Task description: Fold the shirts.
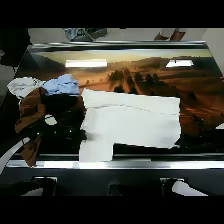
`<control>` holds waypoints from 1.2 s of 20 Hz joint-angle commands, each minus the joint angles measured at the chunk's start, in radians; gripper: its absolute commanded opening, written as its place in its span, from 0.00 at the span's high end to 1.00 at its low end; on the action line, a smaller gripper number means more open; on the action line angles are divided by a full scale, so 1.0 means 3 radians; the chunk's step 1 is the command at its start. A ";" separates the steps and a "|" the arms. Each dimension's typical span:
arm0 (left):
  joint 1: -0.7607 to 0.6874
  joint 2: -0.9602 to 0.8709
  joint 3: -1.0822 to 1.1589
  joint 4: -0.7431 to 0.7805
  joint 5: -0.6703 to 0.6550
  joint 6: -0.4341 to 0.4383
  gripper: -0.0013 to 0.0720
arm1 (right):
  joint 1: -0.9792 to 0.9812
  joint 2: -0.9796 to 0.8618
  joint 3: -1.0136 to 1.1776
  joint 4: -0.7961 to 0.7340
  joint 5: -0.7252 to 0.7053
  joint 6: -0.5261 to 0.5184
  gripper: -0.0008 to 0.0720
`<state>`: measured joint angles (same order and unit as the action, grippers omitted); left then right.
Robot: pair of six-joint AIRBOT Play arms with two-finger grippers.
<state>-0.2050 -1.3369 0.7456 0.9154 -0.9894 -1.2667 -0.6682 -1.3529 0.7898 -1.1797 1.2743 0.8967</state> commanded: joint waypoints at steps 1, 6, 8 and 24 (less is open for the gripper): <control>0.0097 0.0181 0.0197 -0.0109 -0.0053 0.0070 0.95 | -0.0003 0.0198 0.0225 0.0052 0.0219 -0.0136 0.93; 0.0431 0.0219 0.1223 -0.0111 -0.0182 -0.0020 0.95 | 0.0292 0.0253 0.1067 0.0061 0.0013 -0.0072 0.94; 0.0474 0.0072 0.1574 -0.0111 -0.0057 -0.0055 0.95 | 0.0657 0.0064 0.1419 0.0020 -0.0367 -0.0015 0.93; 0.0567 -0.2211 0.3464 -0.0139 -0.0841 -0.0666 0.54 | 0.1177 -0.1784 0.2832 -0.0168 -0.0427 0.0746 0.62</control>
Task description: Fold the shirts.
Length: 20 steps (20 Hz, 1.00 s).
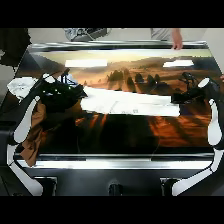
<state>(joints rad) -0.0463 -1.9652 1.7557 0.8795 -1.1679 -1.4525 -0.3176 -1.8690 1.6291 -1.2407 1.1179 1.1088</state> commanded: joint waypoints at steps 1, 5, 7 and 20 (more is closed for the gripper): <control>0.0075 -0.0102 0.0148 -0.0019 -0.0329 -0.0047 0.50 | 0.0009 -0.0014 0.0064 0.0032 0.0145 -0.0088 0.35; 0.0258 0.0141 0.0296 -0.0019 -0.0586 -0.0048 0.50 | -0.0230 0.0135 0.0202 0.0085 0.0383 -0.0371 0.03; 0.0294 0.0373 0.0296 -0.0019 -0.0626 -0.0047 0.50 | -0.0449 0.0052 0.0196 0.0329 0.0502 -0.0367 0.02; -0.0328 0.1414 0.0291 -0.0018 -0.0621 0.0055 0.55 | -0.0354 -0.0506 0.0193 0.1498 0.0676 -0.0041 0.93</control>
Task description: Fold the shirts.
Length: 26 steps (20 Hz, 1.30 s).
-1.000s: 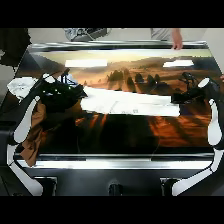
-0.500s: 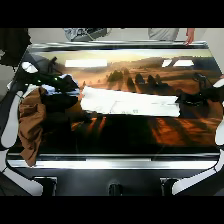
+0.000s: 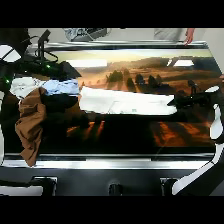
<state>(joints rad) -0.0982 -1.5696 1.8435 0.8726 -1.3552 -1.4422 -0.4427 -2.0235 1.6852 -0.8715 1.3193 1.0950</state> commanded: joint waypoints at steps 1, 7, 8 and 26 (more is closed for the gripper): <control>-0.0234 0.0070 -0.0022 0.0005 0.0022 0.0020 0.55 | 0.0064 0.0076 0.0010 0.0352 0.0045 -0.0158 0.93; -0.1189 -0.0280 -0.0575 -0.0036 0.0815 0.0060 0.95 | 0.0074 0.0985 0.0011 0.0379 0.0615 -0.0350 0.93; -0.1338 -0.0418 -0.0598 -0.0112 0.0979 0.0051 0.95 | 0.0081 0.1160 0.0011 0.0370 0.0688 -0.0350 0.93; -0.2305 -0.2094 0.0277 -0.2389 0.1928 -0.0128 0.95 | 0.0080 0.2673 0.0011 0.0099 0.1288 -0.0170 0.93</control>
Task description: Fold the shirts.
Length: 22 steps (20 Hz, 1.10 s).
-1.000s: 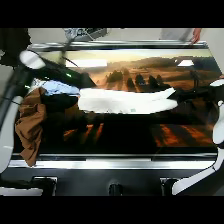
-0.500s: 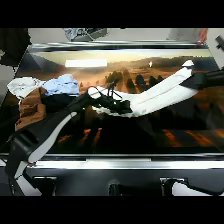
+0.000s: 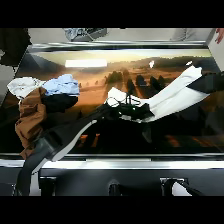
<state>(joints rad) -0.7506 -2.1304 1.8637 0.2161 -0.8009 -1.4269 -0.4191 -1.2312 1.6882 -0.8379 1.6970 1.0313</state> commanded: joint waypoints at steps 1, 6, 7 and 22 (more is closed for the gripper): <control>-0.0141 -0.0308 0.0252 -0.0212 0.0080 -0.0216 0.95 | 0.0003 0.0029 0.0001 -0.0013 0.0001 0.0043 0.93; 0.0262 0.0088 0.0266 0.0540 -0.0380 0.0066 0.95 | 0.0017 -0.0160 0.0001 0.0150 -0.0173 0.0046 0.93; 0.0381 0.0298 0.0266 0.0980 -0.0533 -0.0037 0.95 | 0.0069 -0.0230 0.0001 0.0139 -0.0258 0.0055 0.93; 0.1737 0.2398 0.0257 0.2548 -0.1086 -0.0223 0.95 | 0.2012 -0.2162 0.0001 0.0755 -0.1559 0.0264 0.37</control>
<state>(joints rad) -0.2440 -1.4456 1.9419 0.9607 -1.1213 -1.4860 0.1249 -1.7920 1.6878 -0.6537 1.2636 1.0866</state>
